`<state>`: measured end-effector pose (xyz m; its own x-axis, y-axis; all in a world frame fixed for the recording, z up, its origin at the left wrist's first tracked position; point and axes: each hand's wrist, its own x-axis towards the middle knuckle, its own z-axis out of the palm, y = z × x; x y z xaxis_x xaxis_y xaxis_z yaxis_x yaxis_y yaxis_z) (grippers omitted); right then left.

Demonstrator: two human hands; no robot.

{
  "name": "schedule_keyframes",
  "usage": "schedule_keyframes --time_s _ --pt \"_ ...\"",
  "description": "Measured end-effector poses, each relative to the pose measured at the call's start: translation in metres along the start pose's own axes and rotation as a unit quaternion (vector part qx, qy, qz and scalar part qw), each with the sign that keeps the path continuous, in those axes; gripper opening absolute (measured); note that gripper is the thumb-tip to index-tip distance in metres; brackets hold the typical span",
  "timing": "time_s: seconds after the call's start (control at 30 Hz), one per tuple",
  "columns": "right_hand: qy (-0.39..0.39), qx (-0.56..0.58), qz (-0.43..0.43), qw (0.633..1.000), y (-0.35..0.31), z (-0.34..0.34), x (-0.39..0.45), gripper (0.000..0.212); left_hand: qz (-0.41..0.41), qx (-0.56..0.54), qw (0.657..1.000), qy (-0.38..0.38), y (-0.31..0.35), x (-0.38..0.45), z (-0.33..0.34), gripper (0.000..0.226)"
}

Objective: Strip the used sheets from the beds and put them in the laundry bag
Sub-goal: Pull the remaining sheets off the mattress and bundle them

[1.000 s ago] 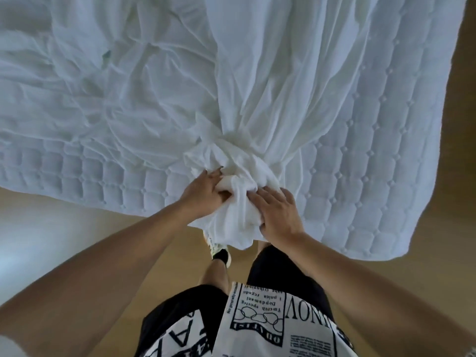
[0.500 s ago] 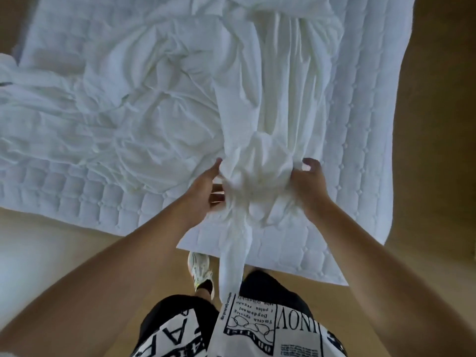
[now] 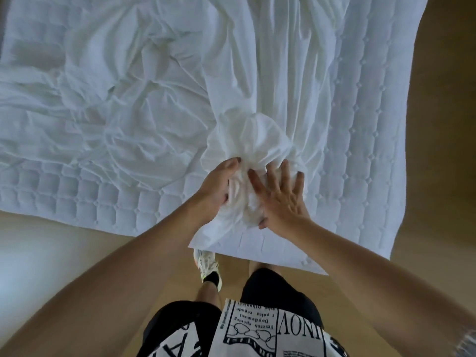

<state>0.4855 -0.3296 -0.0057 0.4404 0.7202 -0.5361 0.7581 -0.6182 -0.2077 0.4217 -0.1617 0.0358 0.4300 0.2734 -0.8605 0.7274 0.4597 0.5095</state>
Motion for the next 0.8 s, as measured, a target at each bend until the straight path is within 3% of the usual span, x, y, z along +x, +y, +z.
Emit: schedule_keyframes --time_s 0.1,0.2,0.27,0.33,0.4,0.5,0.57,0.6,0.67,0.73,0.8 --pt "-0.010 -0.017 0.009 1.000 -0.001 0.012 0.032 0.136 0.034 0.159 0.983 0.088 -0.023 -0.001 -0.023 0.054" --pt "-0.010 -0.060 0.022 0.998 -0.002 0.021 0.051 0.114 0.025 0.385 0.917 0.096 -0.064 -0.004 -0.041 0.116" --pt "0.009 -0.073 0.013 0.997 -0.003 0.022 0.052 0.091 0.013 0.391 0.919 0.049 -0.085 -0.007 -0.038 0.138" --pt "0.029 -0.035 0.019 0.999 -0.007 0.018 0.048 0.070 0.033 0.349 0.936 0.041 -0.090 -0.006 -0.026 0.143" --pt "0.024 0.060 0.044 0.997 -0.011 0.008 0.042 0.055 0.082 0.311 0.944 0.077 -0.085 -0.004 -0.016 0.141" --pt "0.000 0.215 0.088 0.973 -0.010 -0.019 0.028 0.046 0.148 0.349 0.923 0.067 -0.075 -0.009 -0.015 0.149" --pt "-0.045 0.359 0.136 0.922 -0.006 -0.039 0.017 0.038 0.192 0.408 0.891 0.052 -0.065 -0.022 -0.018 0.154" --pt "-0.073 0.453 0.156 0.875 -0.004 -0.047 0.011 0.033 0.209 0.427 0.879 0.044 -0.056 -0.028 -0.019 0.156" --pt "-0.147 0.630 0.196 0.737 -0.003 -0.057 -0.003 0.019 0.228 0.439 0.869 0.014 -0.035 -0.038 -0.020 0.154" --pt "-0.219 0.727 0.216 0.613 -0.003 -0.065 -0.019 0.014 0.243 0.445 0.861 -0.027 -0.012 -0.043 -0.020 0.139" --pt "-0.253 0.767 0.201 0.554 -0.003 -0.071 -0.033 0.027 0.242 0.450 0.858 -0.054 0.012 -0.047 -0.016 0.119"
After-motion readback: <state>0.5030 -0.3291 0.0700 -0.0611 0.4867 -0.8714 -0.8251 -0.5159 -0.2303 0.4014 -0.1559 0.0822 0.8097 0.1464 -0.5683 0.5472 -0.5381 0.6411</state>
